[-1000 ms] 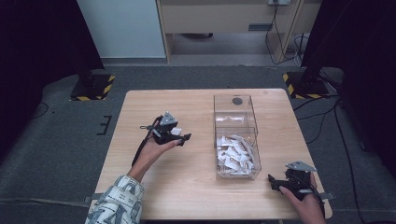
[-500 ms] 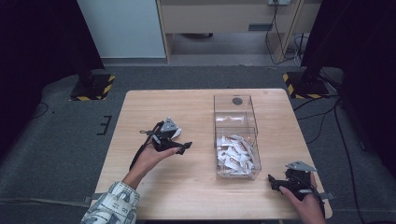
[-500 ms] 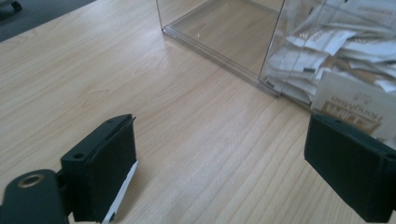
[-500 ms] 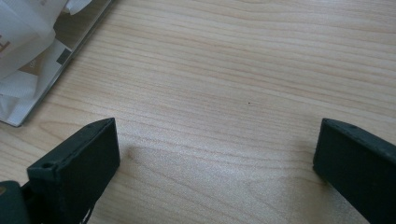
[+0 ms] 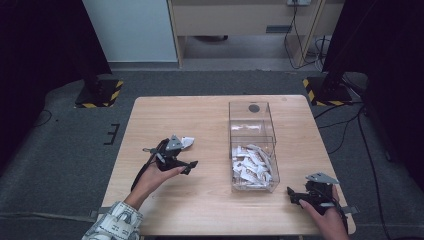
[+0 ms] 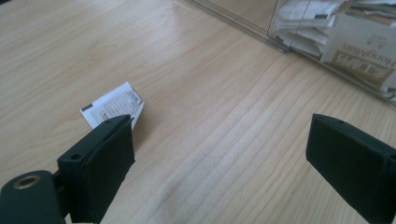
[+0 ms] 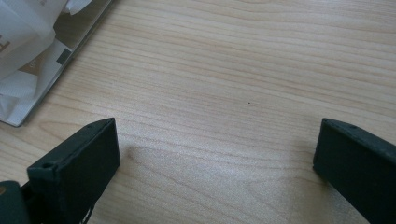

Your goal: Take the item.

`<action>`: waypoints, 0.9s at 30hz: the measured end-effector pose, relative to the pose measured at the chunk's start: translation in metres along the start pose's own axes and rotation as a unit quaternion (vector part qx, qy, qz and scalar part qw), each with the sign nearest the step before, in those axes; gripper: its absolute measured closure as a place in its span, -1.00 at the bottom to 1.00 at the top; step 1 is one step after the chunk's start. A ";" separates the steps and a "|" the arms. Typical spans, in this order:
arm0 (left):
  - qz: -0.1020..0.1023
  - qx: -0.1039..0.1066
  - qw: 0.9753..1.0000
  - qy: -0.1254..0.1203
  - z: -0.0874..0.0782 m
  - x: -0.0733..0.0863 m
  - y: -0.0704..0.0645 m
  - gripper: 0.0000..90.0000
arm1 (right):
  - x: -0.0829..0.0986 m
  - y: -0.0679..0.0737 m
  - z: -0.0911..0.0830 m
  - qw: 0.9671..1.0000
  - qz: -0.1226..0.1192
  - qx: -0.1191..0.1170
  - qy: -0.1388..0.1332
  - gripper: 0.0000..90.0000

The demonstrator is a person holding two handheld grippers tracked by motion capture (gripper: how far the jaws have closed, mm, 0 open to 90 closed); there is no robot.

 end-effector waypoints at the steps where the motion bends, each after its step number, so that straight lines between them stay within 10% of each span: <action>1: -0.001 0.001 1.000 0.002 -0.001 0.004 0.000 -0.84 | 0.000 0.000 0.000 1.000 0.000 0.000 0.000 -0.98; 27: -0.059 -0.034 0.997 0.032 -0.024 0.094 0.039 -0.90 | 0.000 0.000 0.000 1.000 0.000 0.000 0.000 -0.98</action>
Point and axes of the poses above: each handheld gripper's, and its own axes: z roughly forward along the jaws, x roughly out of its underside, y roughly to its left, the point moved 10 cm from there along z, roughly forward along the jaws, and after that the axes turned 5 degrees about y, right-handed, at the moved point
